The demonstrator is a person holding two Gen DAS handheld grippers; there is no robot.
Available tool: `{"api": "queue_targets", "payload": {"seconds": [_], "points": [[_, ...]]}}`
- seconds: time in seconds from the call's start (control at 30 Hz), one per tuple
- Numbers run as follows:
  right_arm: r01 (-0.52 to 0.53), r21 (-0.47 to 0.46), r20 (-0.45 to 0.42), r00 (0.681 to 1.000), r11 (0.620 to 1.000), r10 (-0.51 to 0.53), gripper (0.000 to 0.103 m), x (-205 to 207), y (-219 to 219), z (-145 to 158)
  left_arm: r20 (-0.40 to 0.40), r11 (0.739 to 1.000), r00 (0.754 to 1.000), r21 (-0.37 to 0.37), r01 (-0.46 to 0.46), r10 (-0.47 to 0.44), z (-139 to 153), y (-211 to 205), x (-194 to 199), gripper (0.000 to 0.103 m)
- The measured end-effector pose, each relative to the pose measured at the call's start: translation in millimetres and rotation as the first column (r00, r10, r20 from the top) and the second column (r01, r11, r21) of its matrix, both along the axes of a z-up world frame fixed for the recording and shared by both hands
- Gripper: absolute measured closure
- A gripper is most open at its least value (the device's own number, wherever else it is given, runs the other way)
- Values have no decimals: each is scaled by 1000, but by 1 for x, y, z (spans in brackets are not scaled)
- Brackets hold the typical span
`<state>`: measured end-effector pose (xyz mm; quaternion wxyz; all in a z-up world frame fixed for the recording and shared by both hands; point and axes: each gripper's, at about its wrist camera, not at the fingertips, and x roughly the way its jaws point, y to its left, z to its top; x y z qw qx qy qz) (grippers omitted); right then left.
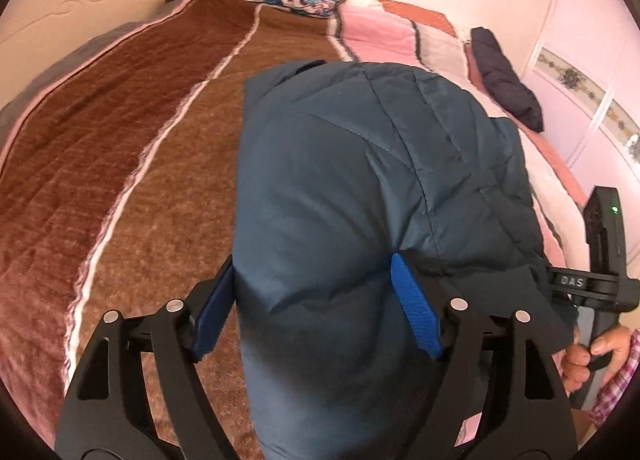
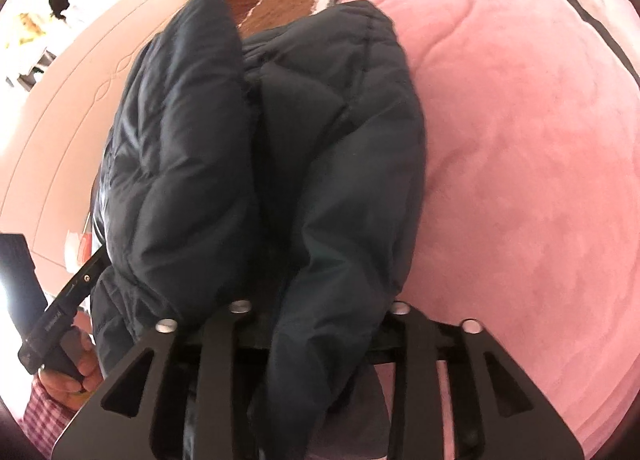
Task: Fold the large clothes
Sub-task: 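Open both grippers and pull them back from the folded jacket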
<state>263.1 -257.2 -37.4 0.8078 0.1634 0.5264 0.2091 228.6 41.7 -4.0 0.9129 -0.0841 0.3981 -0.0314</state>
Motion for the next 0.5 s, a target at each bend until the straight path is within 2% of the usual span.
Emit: {"api": "queue_targets", "payload": {"seconds": [0.1, 0.13, 0.3, 0.5], "points": [[16, -17, -5, 1000, 1000, -16, 47, 0, -15, 4, -18, 999, 999, 14, -29, 29, 5, -1, -8, 26], [21, -16, 1, 1000, 1000, -21, 44, -3, -20, 14, -22, 999, 999, 19, -37, 38, 8, -1, -11, 26], [33, 23, 45, 998, 999, -34, 42, -17, -47, 35, -26, 997, 997, 36, -65, 66, 22, -4, -33, 26], [64, -19, 146, 987, 998, -61, 42, -64, -62, 66, -22, 995, 996, 45, -86, 87, 38, -13, -71, 26]]}}
